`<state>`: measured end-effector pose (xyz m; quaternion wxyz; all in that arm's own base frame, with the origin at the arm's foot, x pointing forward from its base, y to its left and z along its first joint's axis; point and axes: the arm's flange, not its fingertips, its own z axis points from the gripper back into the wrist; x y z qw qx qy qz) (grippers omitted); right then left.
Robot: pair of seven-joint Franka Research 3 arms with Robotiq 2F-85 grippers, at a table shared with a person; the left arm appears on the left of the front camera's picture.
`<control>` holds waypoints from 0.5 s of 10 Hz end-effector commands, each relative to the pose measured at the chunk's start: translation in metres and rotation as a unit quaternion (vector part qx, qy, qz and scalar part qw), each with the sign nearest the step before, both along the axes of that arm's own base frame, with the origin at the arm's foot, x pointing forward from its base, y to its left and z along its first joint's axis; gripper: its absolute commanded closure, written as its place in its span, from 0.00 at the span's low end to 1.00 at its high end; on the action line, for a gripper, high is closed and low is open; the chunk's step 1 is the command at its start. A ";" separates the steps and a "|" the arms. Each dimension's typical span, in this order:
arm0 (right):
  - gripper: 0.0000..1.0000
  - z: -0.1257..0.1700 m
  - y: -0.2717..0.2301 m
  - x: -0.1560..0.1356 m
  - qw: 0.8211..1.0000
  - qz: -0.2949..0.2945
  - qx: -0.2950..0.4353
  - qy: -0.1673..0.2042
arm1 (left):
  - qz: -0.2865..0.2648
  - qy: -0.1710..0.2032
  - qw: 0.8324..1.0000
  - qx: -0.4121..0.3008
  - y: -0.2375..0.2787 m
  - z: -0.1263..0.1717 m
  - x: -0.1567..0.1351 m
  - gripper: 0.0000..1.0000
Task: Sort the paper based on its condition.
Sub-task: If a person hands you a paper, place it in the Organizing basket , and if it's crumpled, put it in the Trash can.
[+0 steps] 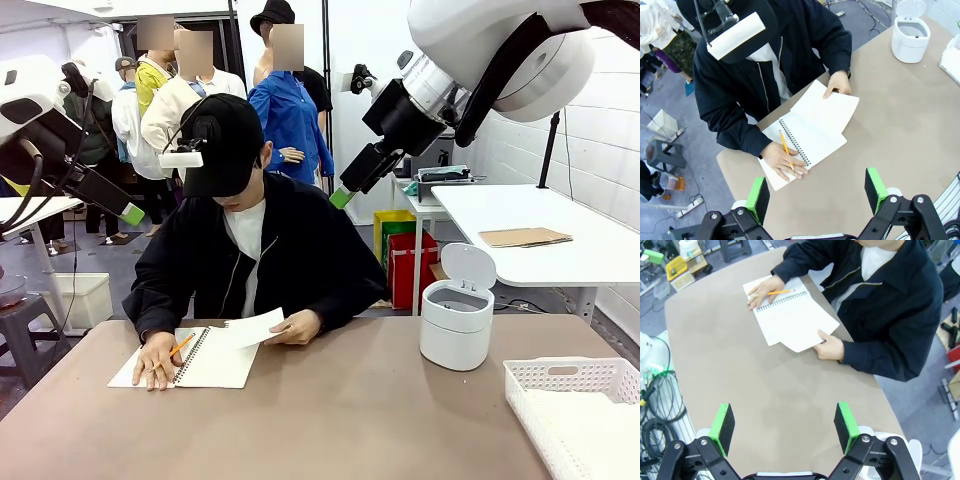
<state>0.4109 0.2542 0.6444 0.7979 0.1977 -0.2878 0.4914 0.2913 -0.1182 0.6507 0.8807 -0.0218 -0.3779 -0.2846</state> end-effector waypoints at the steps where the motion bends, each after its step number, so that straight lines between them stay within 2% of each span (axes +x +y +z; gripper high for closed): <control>1: 0.00 -0.001 0.000 0.000 1.000 0.000 0.005 0.006 | 0.000 0.000 1.000 -0.001 0.000 0.000 0.000 0.00; 5: 0.00 -0.001 0.000 0.000 1.000 0.000 0.005 0.006 | 0.000 0.000 1.000 -0.001 0.000 0.000 0.000 0.00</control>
